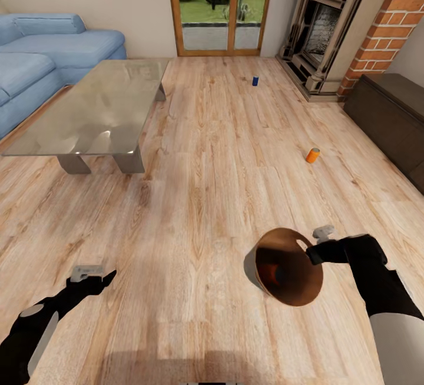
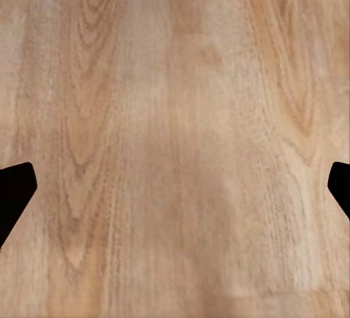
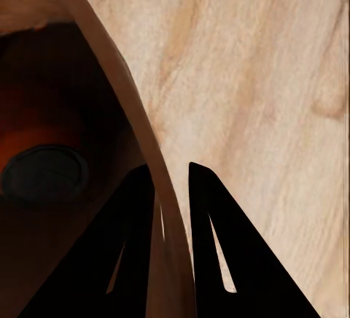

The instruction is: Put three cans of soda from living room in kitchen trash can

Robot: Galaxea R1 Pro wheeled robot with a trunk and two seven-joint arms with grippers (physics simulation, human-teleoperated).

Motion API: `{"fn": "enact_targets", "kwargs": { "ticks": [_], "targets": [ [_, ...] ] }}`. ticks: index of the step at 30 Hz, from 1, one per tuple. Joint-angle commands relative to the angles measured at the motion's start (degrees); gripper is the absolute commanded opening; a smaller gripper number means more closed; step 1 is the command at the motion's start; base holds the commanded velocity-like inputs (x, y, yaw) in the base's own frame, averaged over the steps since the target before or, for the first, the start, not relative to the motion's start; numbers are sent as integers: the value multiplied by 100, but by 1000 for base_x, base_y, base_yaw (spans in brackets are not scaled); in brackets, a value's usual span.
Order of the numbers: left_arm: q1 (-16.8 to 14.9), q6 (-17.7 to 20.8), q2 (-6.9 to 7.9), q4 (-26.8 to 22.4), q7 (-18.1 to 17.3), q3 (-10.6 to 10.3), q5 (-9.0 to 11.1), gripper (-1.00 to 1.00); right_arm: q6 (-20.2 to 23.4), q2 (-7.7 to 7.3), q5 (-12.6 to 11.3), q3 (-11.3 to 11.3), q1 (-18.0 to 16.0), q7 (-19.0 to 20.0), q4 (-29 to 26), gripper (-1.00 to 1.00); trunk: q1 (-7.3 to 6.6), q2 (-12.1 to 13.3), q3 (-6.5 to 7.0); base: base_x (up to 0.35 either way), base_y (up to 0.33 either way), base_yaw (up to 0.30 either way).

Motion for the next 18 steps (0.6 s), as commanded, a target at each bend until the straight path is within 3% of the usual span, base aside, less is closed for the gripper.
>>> {"fn": "enact_targets", "kwargs": {
  "ticks": [1, 2, 3, 4, 10, 13, 14, 15, 18],
  "targets": [
    [30, -154, -18, 80, 1, -3, -8, 100, -384, 4, -86, -240, 129, 41, -1, -100, 0, 0, 1, 0, 0, 0],
    [58, -217, -36, 109, 3, -5, -18, 100, -630, 9, -89, -377, 200, 40, -2, -100, 0, 0, 1, 0, 0, 0],
    [118, -342, -81, 170, 4, -9, -32, 100, -1164, 20, -110, -697, 358, 36, 0, -100, 0, 0, 1, 0, 0, 0],
    [179, -553, -134, 262, 2, -13, -51, 100, -2001, 30, -214, -1256, 621, 33, 5, -100, 0, 0, 1, 0, 0, 0],
    [232, -860, -200, 640, 6, -19, -64, 100, -3606, 40, -644, -2449, 1101, 39, 195, -100, 0, 0, 1, 12, -3, 0],
    [240, -979, -210, 773, 2, -27, -67, 100, -3972, 40, -780, -2702, 1250, 35, 320, -100, 0, 0, 1, 137, -64, 0],
    [244, -1041, -214, 816, 3, -29, -74, 100, -4061, 40, -831, -2831, 1291, 32, 361, -100, 0, 0, 1, 221, -107, 0],
    [255, -1115, -217, 889, 3, -32, -74, 100, -4137, 50, -903, -3131, 1342, 37, 426, -100, 0, 0, 1, 269, -71, 0],
    [273, -1164, -219, 953, -1, -33, -72, 100, -4180, 75, -972, -3467, 1391, 46, 475, -100, 0, 0, 1, 292, -41, -37]
  ]
}}
